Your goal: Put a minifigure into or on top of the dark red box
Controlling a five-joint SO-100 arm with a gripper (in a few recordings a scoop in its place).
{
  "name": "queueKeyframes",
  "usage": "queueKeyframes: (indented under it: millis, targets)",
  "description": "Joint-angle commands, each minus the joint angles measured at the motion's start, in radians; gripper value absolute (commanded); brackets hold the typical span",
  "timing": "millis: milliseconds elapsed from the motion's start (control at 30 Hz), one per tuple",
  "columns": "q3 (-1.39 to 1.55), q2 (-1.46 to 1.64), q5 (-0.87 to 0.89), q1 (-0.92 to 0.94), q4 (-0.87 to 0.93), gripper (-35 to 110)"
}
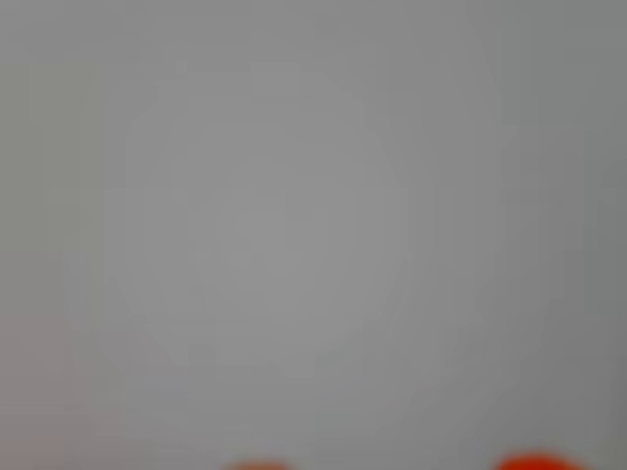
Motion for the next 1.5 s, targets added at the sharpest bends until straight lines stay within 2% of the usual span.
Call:
queueKeyframes:
  millis: [0,100,333,633,1100,1467]
  targets:
    - [-0.158,0.011,-0.097,0.025,0.051,12]
    - [-0.296,-0.103,-0.222,0.064,0.084,17]
    - [-0.712,-0.824,-0.453,0.209,0.164,25]
    - [-0.844,-1.008,-0.684,0.423,0.163,25]
    - [-0.98,-1.422,-0.819,0.554,-0.023,23]
    - [-1.161,-1.695,-0.822,0.591,-0.072,23]
